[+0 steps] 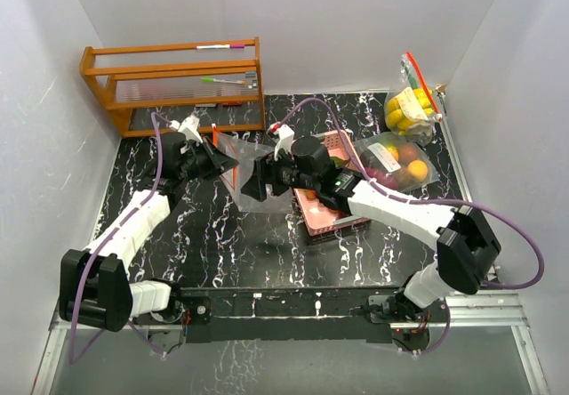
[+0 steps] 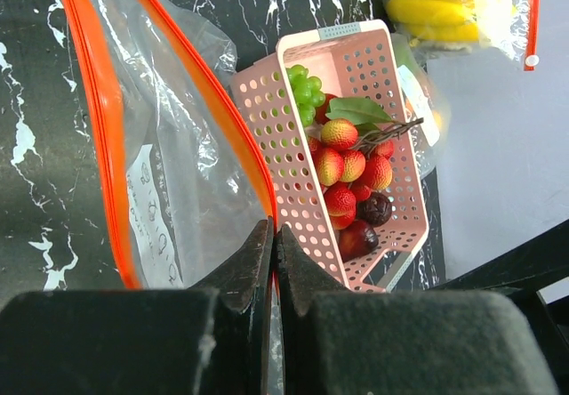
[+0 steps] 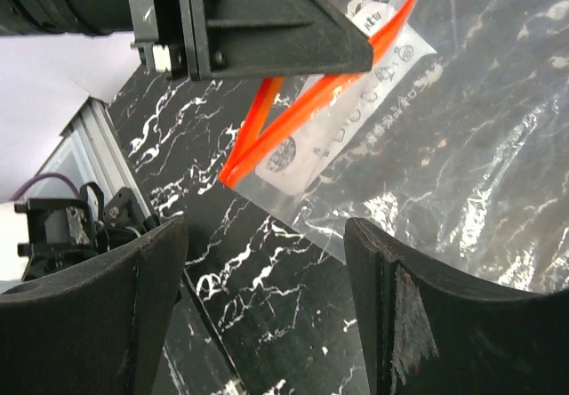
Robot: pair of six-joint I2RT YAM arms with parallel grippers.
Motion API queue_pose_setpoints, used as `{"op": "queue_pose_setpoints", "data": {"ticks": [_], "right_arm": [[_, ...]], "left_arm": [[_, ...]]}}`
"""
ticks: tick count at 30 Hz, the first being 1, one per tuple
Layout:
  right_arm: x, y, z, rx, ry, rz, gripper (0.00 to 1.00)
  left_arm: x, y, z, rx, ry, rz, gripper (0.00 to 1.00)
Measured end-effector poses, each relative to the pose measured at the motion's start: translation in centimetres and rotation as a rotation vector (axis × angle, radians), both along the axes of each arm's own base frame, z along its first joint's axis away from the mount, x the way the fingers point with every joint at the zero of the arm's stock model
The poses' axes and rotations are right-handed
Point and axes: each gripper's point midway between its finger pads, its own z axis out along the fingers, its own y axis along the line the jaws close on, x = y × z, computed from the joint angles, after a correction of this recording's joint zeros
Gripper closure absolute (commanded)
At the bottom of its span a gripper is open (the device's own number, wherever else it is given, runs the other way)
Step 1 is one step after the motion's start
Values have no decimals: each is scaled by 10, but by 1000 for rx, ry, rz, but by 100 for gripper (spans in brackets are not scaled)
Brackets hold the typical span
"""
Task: Place the food in the zip-top bag and seal the zipper
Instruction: Pick up the zipper food storage bag at the center of the board, then open the zipper of the food storage bag.
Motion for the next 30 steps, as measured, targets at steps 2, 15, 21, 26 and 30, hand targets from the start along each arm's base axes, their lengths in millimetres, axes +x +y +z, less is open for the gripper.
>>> {"op": "queue_pose_setpoints", "data": {"ticks": [2,15,21,26,30], "right_arm": [[2,4,-1,2,8,-14,25],[30,36,-34,-12,104,-79,26],[33,42,-45,-20,122,-89,27],[39,44,-39,7,107,-117,27],[44,43,-37,20,98,-145,27]], "left_arm": [[0,-1,0,0,1,-3,100],[-1,-6,-2,6,5,-12,100],[-4,-10,-3,7,4,-24,100],[-5,-14,-2,7,4,-34,100],[-4,-14,-2,8,-3,-31,100]]}}
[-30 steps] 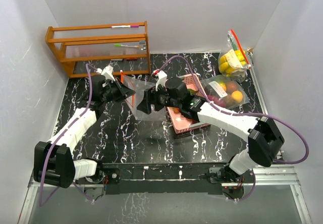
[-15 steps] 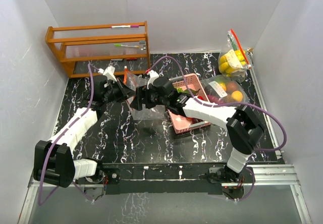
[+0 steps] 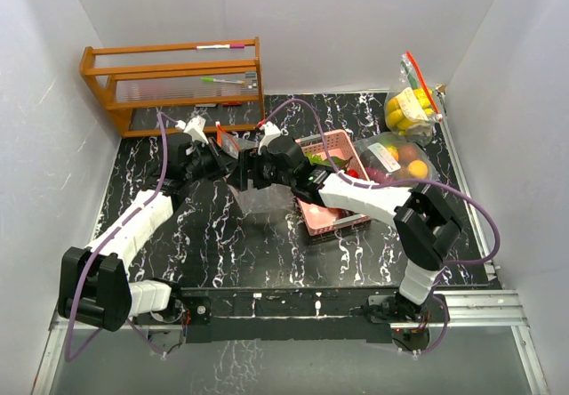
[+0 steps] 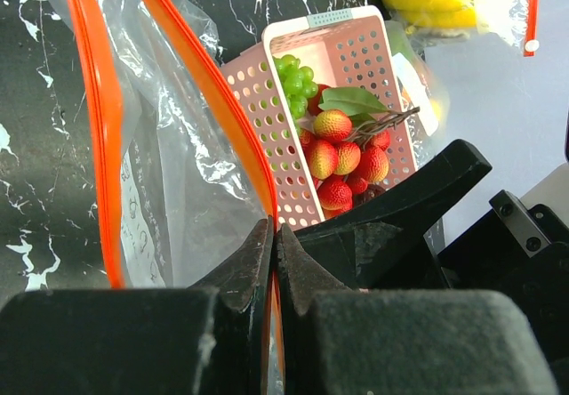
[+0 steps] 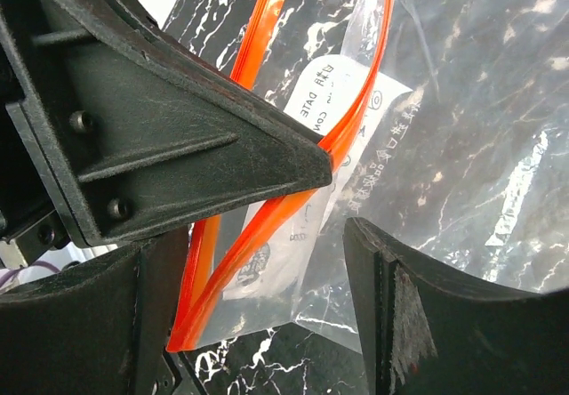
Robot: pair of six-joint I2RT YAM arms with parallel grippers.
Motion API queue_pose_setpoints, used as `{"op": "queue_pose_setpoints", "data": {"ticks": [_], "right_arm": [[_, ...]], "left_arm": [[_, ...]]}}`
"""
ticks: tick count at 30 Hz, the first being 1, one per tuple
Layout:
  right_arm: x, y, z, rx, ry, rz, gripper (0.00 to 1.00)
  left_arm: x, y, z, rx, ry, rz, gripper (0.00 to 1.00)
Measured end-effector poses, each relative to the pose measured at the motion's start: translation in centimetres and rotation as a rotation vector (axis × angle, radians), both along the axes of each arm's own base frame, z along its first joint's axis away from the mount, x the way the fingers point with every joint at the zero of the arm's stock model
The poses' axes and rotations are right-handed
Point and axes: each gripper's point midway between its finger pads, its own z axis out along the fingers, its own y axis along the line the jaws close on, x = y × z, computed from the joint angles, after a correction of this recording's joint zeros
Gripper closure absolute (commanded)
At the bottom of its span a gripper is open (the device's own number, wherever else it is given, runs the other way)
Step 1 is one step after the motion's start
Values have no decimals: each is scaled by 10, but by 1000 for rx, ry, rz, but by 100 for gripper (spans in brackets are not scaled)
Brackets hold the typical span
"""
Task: Place the food in the zip-top bag and seal the zipper
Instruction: Open the zipper of the food storage bag.
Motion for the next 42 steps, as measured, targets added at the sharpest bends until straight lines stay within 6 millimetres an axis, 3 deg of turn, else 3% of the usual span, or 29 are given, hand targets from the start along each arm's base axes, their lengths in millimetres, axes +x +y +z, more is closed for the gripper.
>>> {"op": "queue_pose_setpoints", "data": {"ticks": [8,23,35,42], "right_arm": [[6,-3,-1,-14,-13,-46,36],[15,-14,-8,-24,-49,-115,35],[-6,-13,45,71,-136,-7,31],[-3,-20,35,25,-119,-42,32]], "left_arm": [[2,0,2,-2,-9,4,100],[0,0,0,0,-3,5,100],[0,0,-2,3,-5,10,100],[0,0,-1,3,-6,8,100]]}}
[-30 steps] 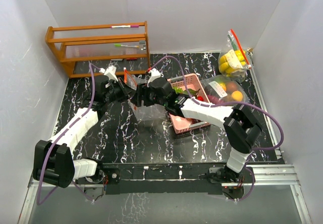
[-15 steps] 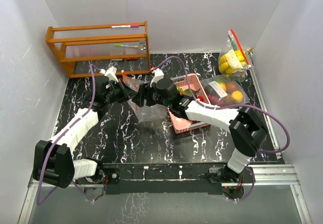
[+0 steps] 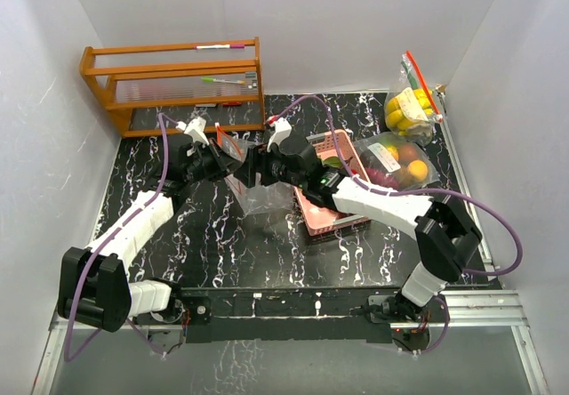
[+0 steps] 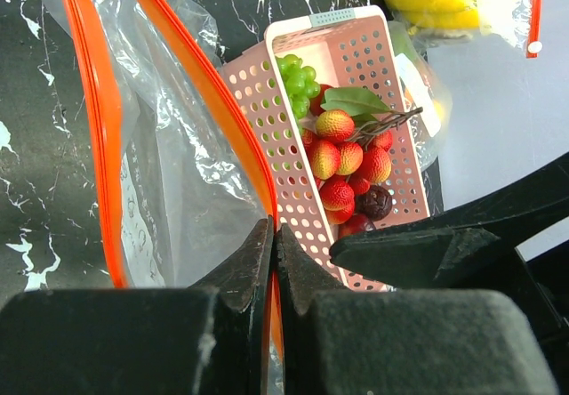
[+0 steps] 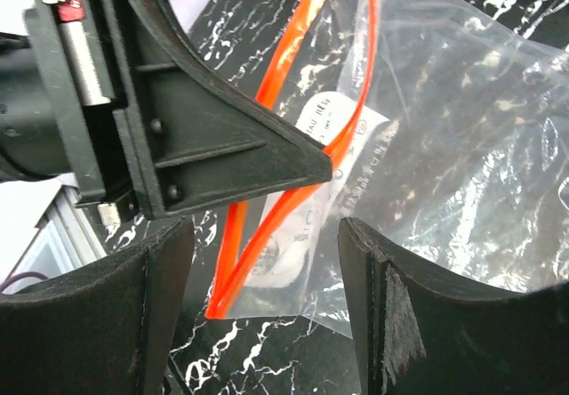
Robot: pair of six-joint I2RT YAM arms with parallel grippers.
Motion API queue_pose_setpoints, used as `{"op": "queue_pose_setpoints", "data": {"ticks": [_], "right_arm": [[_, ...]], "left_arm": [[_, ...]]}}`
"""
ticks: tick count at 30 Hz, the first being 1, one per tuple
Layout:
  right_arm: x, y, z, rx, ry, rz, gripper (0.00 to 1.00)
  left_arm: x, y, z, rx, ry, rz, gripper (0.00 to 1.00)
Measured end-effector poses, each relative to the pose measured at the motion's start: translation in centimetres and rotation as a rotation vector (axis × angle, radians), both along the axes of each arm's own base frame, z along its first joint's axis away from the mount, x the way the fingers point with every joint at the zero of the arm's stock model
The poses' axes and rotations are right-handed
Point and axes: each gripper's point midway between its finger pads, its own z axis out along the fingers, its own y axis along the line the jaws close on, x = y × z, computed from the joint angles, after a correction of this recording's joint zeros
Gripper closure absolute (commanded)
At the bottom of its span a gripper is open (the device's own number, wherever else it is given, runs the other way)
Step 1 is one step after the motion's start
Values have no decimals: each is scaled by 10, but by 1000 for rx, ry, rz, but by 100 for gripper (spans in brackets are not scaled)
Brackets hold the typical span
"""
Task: Place the food in the zip-top bag and seal the zipper
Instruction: Open the zipper of the food storage bag.
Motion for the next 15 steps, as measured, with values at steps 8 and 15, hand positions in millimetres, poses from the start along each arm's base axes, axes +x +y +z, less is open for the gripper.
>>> {"op": "queue_pose_setpoints", "data": {"ticks": [8,15], "right_arm": [[7,2,-16,-51,23,-19,33],[15,12,-49,-109,59,-12,38]], "left_arm": [[0,0,0,0,1,0,100],[-1,-1,0,1,3,-2,100]]}}
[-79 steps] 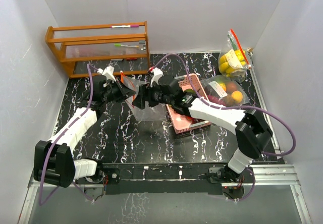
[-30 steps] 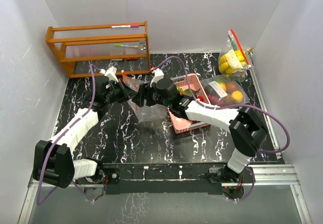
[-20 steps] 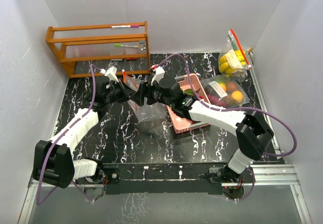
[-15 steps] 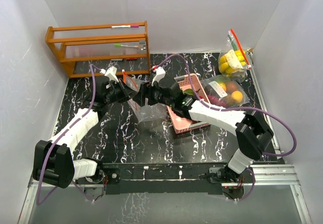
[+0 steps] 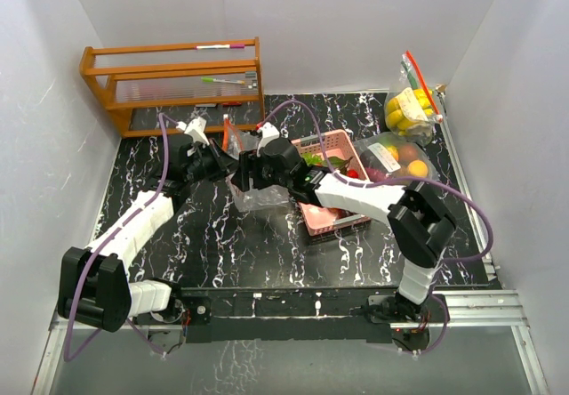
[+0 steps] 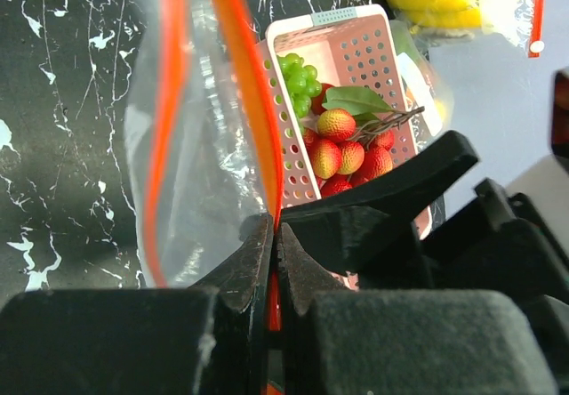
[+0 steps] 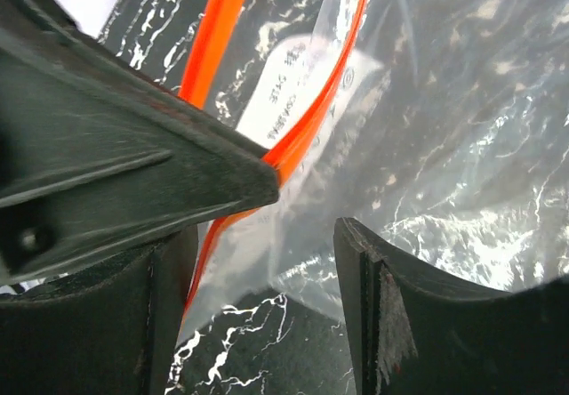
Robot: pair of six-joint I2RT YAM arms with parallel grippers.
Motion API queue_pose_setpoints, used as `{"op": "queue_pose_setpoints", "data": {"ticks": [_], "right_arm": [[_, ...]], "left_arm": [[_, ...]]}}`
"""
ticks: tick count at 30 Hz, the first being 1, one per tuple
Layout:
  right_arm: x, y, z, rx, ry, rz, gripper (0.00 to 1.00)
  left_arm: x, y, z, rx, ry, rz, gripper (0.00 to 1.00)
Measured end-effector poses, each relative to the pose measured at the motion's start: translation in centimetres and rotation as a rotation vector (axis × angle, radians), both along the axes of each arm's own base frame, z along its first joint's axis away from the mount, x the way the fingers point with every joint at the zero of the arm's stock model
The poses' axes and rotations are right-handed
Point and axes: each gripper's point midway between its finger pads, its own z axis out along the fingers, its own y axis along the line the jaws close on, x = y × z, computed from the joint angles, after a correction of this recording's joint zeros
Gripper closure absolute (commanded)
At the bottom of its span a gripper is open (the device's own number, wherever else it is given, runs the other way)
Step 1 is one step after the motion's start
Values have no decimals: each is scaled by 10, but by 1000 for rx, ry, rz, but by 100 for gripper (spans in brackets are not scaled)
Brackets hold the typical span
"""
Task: Place the food in the zip-top bag and seal the zipper
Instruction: Open the zipper of the food storage bag.
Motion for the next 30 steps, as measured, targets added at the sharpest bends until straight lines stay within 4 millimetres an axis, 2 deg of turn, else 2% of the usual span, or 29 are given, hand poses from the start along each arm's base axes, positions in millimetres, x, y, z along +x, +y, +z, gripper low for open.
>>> {"op": "queue_pose_setpoints", "data": {"ticks": [5,9,11,12,15,16,18,19,24,26,27,30], "right_arm": [[4,0,-17,-32,15,-9,56],[7,1,-14,-35,-13,-15,75],[6,0,-11,-31,-33,-15,89],[5,-1,-9,-29,-45,-16,92],[2,-10,-4,-31,-73,-29,92],[3,-14,-2,-32,-82,-41,92],[4,-23,1,-37,-100,-66,92],[4,-27,2,-39,-107,-77,92],[3,-45,6,-50,-134,-122,92],[4,-50,11,-50,-152,-137,92],[5,-51,13,-50,-160,-143,92],[9,-54,22,-49,-193,-161,92]], "left_arm": [[-2,-2,0,-1,4,-9,100],[-2,-3,2,-2,1,-11,100],[-1,-3,2,-3,-1,-11,100],[-2,-3,3,-3,-1,-13,96],[-3,-6,7,1,-4,-29,68],[-3,-7,10,6,-5,-36,53],[-2,-7,22,18,-16,-46,11],[0,-7,29,25,-31,-54,4],[8,-11,86,15,-130,-81,3],[8,-12,100,9,-150,-87,3],[8,-12,103,9,-150,-88,4],[0,-9,104,12,-126,-85,22]]}}
